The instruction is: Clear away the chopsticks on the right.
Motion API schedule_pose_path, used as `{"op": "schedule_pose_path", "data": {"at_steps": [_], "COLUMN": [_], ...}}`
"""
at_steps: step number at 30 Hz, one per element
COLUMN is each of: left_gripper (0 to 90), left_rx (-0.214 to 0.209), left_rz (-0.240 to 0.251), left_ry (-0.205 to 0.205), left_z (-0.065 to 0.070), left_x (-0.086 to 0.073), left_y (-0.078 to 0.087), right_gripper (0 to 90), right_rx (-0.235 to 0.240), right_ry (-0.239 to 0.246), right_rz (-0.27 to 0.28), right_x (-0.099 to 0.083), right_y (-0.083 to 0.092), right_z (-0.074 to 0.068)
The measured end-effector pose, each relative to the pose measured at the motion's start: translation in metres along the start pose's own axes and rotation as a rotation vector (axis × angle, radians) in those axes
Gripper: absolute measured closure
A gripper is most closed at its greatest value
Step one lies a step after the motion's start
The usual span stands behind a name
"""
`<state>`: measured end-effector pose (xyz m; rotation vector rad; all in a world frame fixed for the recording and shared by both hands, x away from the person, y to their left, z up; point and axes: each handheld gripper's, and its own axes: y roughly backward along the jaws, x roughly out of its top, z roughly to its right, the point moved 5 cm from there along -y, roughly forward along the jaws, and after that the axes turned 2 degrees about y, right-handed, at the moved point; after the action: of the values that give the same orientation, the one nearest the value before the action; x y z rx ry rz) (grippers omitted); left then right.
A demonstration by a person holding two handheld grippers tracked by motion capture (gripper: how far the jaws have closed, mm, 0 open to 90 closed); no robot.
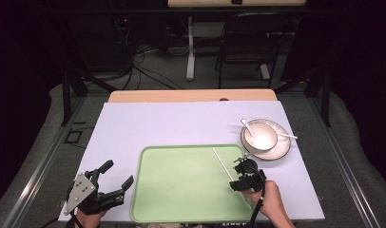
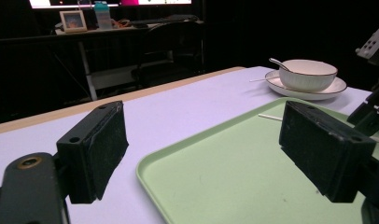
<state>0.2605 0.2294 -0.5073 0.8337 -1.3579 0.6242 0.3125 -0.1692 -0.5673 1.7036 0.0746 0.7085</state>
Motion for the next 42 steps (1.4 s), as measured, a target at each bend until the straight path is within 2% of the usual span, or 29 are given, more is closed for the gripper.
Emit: {"op": "schedule_pose_path", "data": {"at_steps": [1,3,5,6,7,8,9,10,12,13,18,20,21,24,25,26,29,31,32,33,35,37,42], "left_gripper": [15.2,15.2,15.2,15.2,15.2,15.2,15.2,15.2,15.2,15.2,15.2,15.2,15.2,15.2,15.2,15.2,15.2,15.2,15.2,15.2,15.2,15.2,15.2], "left_rx": [0.0,-0.001,0.002,0.002,0.004,0.004,0.005,0.004,0.004,0.004,0.005,0.0,0.001,0.0,-0.001,-0.001,-0.001,0.0,0.0,-0.001,0.001,0.001,-0.004], "left_rz": [0.001,-0.001,0.0,-0.001,-0.001,-0.002,-0.001,-0.003,-0.008,-0.008,-0.006,-0.006,-0.007,-0.007,-0.007,-0.008,-0.007,-0.007,-0.007,-0.006,-0.005,-0.005,-0.007], "left_ry": [0.0,0.0,0.002,0.005,0.007,0.003,0.002,0.001,-0.002,-0.003,-0.003,-0.005,-0.007,-0.007,-0.007,-0.008,-0.009,-0.008,-0.009,-0.008,-0.006,-0.007,-0.011], "left_z": [0.0,0.0,0.0,0.0,-0.001,-0.001,0.0,0.0,0.0,0.001,0.0,0.0,0.0,0.0,0.001,0.001,0.001,0.001,0.001,0.001,0.001,0.001,0.001], "left_x": [0.0,0.0,0.0,-0.001,-0.001,-0.001,0.0,0.0,-0.001,-0.001,-0.001,-0.001,-0.001,0.0,0.0,0.0,0.0,0.0,0.0,0.0,0.0,0.0,0.0], "left_y": [0.0,0.0,0.0,0.0,-0.001,-0.001,-0.001,-0.001,-0.002,-0.002,-0.001,-0.001,-0.001,-0.001,-0.002,-0.002,-0.002,-0.002,-0.002,-0.002,-0.002,-0.002,-0.002], "right_gripper": [50.3,38.7,30.7,23.4,23.4,20.8,18.5,14.6,13.9,9.7,5.1,1.2,0.0,0.0,0.0,0.0,0.0,0.0,0.0,0.0,0.0,0.0,0.0], "right_rx": [0.0,0.014,0.028,0.043,0.043,0.049,0.057,0.066,0.068,0.073,0.053,0.036,0.03,0.023,0.012,0.012,0.005,0.002,0.0,0.0,0.003,-0.01,-0.022], "right_ry": [0.0,0.047,0.071,0.111,0.111,0.13,0.154,0.2,0.217,0.252,0.304,0.321,0.329,0.35,0.374,0.374,0.379,0.372,0.355,0.355,0.345,0.356,0.382], "right_rz": [0.0,0.008,0.045,0.053,0.053,0.063,0.071,0.09,0.098,0.114,0.123,0.138,0.127,0.121,0.117,0.117,0.118,0.131,0.154,0.154,0.171,0.162,0.152], "right_x": [0.0,0.002,0.004,0.005,0.005,0.005,0.005,0.007,0.008,0.01,0.015,0.018,0.019,0.02,0.022,0.022,0.025,0.027,0.031,0.031,0.034,0.039,0.048], "right_y": [0.0,0.01,0.016,0.021,0.021,0.024,0.026,0.031,0.034,0.041,0.053,0.06,0.062,0.069,0.073,0.073,0.082,0.088,0.093,0.093,0.098,0.104,0.107], "right_z": [0.0,0.001,0.003,0.005,0.005,0.006,0.008,0.011,0.012,0.016,0.03,0.041,0.046,0.059,0.068,0.068,0.081,0.091,0.103,0.103,0.113,0.126,0.14]}}
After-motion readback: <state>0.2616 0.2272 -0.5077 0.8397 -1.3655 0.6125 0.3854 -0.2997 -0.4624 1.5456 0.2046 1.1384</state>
